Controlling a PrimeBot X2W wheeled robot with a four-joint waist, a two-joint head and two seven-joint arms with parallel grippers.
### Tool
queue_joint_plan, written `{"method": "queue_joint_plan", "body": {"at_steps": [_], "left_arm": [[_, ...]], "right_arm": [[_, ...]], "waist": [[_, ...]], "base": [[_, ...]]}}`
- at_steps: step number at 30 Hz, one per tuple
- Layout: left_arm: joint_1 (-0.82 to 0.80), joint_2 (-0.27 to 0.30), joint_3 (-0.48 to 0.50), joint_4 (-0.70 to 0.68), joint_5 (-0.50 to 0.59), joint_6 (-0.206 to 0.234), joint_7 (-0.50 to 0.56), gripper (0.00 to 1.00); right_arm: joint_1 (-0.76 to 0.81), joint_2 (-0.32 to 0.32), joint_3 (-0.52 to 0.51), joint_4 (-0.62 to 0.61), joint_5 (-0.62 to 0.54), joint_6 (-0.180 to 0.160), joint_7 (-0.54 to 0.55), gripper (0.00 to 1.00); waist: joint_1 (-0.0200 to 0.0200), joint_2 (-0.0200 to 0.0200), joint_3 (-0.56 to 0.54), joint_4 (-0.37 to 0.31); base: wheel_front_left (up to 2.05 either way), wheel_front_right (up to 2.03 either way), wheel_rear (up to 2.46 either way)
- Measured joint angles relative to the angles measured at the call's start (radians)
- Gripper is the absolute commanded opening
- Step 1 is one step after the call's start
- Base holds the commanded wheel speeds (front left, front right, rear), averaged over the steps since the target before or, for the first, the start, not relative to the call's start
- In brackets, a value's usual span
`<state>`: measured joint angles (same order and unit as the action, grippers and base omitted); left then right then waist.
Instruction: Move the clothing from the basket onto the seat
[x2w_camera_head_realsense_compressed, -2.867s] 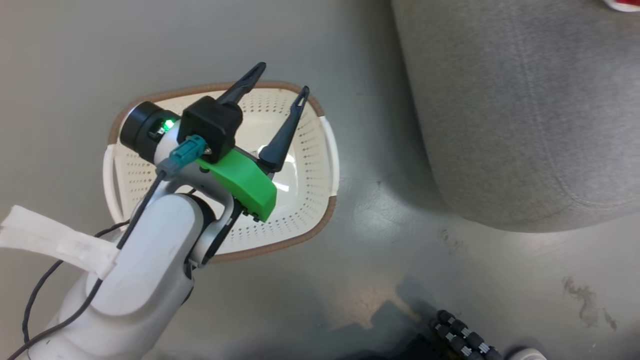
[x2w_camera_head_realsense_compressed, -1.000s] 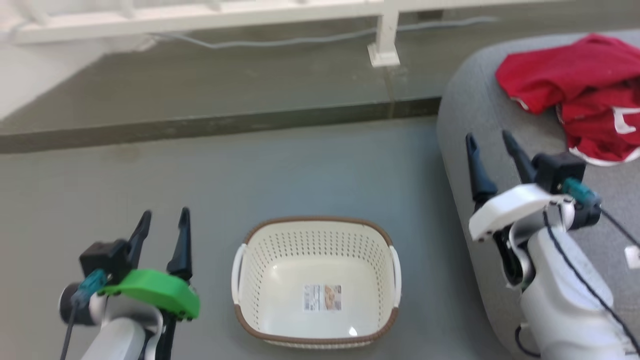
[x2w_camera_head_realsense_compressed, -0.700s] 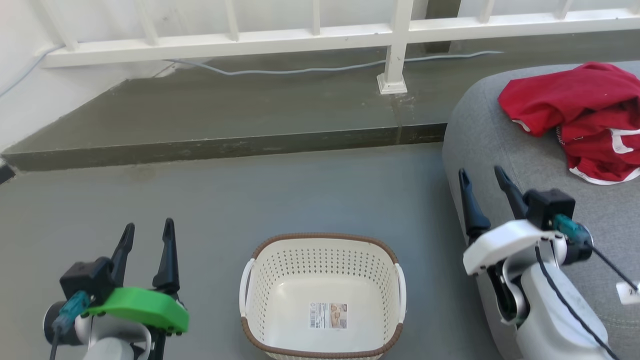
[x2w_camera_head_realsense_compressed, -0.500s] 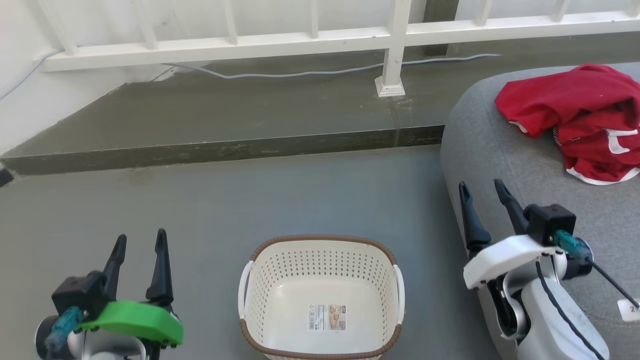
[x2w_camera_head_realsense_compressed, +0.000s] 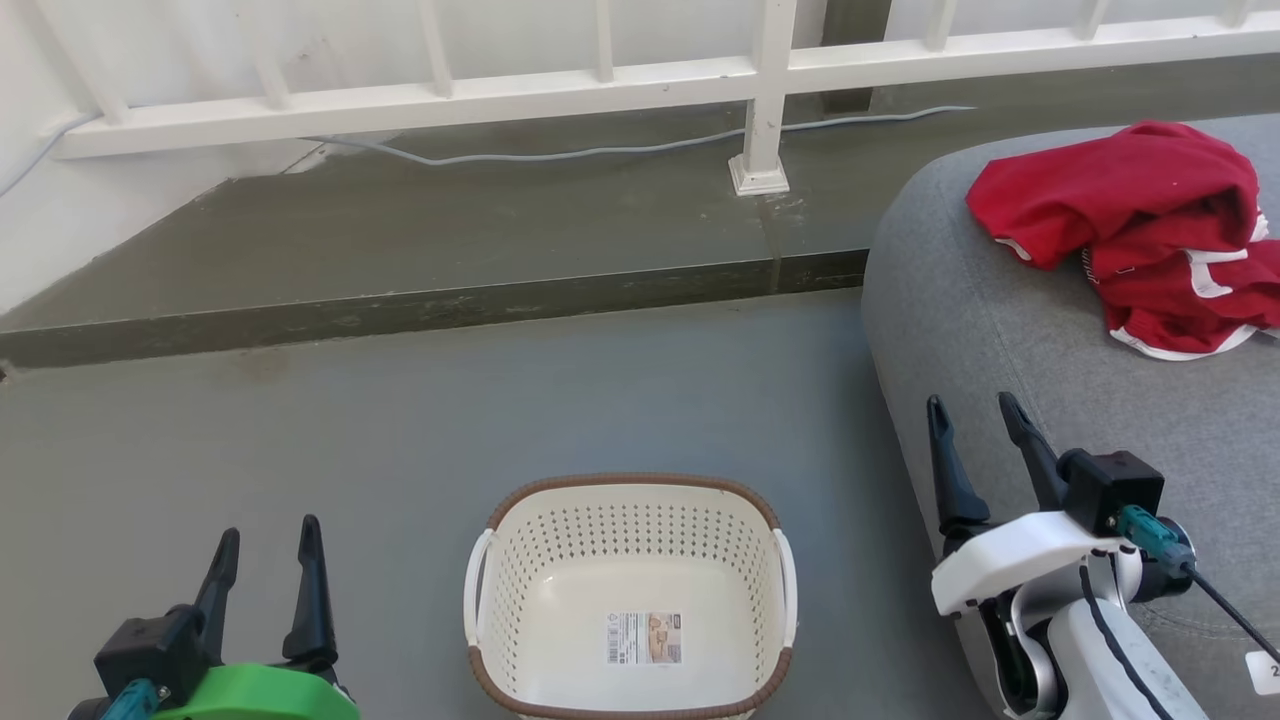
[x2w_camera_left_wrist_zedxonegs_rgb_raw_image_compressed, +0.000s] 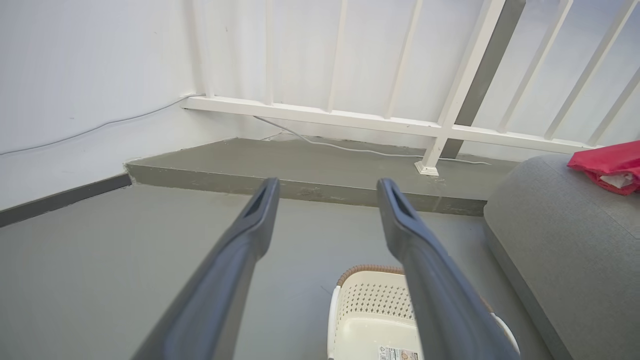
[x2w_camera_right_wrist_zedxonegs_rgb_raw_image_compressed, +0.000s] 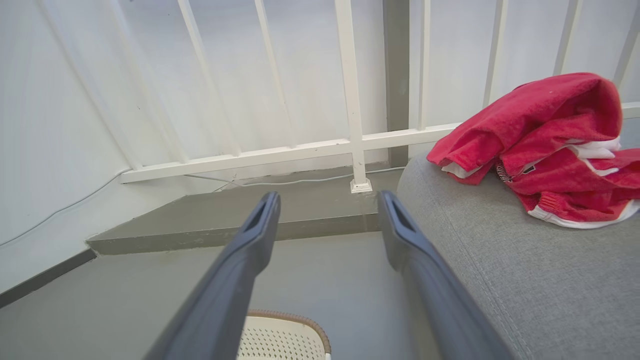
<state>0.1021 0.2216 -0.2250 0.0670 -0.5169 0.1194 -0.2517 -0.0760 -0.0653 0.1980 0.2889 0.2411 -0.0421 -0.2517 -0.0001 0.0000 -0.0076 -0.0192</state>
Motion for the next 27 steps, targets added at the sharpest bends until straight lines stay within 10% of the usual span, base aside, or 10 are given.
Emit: {"method": "queue_joint_plan", "body": {"at_steps": [26,27], "left_arm": [[0.05,-0.028,0.032,-0.054,0.06,0.0,0.0,1.0],[0.05,-0.029,0.032,-0.058,0.063,0.0,0.0,0.0]], "right_arm": [[0.046,0.003,-0.002,-0.069,0.0,-0.012,0.0,1.0],[0.046,0.003,-0.003,-0.071,0.0,-0.012,0.0,0.0]], "waist": [[0.0,0.0,0.008,-0.008],[0.0,0.0,0.009,-0.009]], "base": [[0.0,0.0,0.0],[0.0,0.0,0.0]]}}
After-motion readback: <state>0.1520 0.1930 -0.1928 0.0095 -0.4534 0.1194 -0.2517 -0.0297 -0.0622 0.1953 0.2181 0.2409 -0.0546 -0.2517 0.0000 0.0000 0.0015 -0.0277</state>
